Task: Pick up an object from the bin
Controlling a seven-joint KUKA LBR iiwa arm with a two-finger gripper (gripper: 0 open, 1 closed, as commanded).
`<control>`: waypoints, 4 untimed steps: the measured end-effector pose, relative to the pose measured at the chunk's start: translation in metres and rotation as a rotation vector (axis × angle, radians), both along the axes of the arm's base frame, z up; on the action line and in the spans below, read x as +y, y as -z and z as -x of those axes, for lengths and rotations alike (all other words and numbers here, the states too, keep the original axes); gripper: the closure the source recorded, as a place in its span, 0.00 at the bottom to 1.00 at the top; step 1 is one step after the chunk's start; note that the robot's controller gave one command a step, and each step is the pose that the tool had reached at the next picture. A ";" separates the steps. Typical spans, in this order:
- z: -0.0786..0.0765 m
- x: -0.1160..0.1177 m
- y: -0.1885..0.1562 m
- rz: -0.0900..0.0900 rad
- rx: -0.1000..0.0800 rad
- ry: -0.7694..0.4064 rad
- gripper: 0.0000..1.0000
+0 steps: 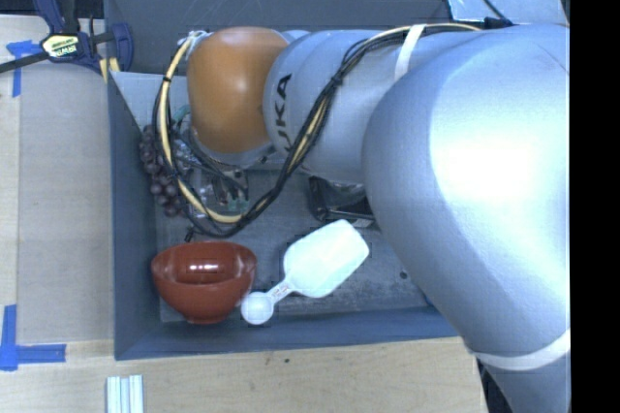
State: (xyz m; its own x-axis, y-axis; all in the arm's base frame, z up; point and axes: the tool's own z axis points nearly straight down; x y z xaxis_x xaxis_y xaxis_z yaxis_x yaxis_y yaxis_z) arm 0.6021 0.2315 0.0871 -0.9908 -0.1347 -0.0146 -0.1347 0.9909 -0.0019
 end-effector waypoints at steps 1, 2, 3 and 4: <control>0.015 -0.002 0.014 -0.005 -0.006 -0.021 0.00; 0.063 -0.004 -0.013 -0.004 -0.005 -0.045 0.00; 0.075 -0.006 0.007 0.000 -0.018 -0.143 0.00; 0.066 -0.018 -0.003 -0.006 -0.011 -0.024 0.00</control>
Offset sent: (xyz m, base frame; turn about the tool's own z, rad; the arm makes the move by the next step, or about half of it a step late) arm -0.0630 -0.0048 0.0106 -0.0428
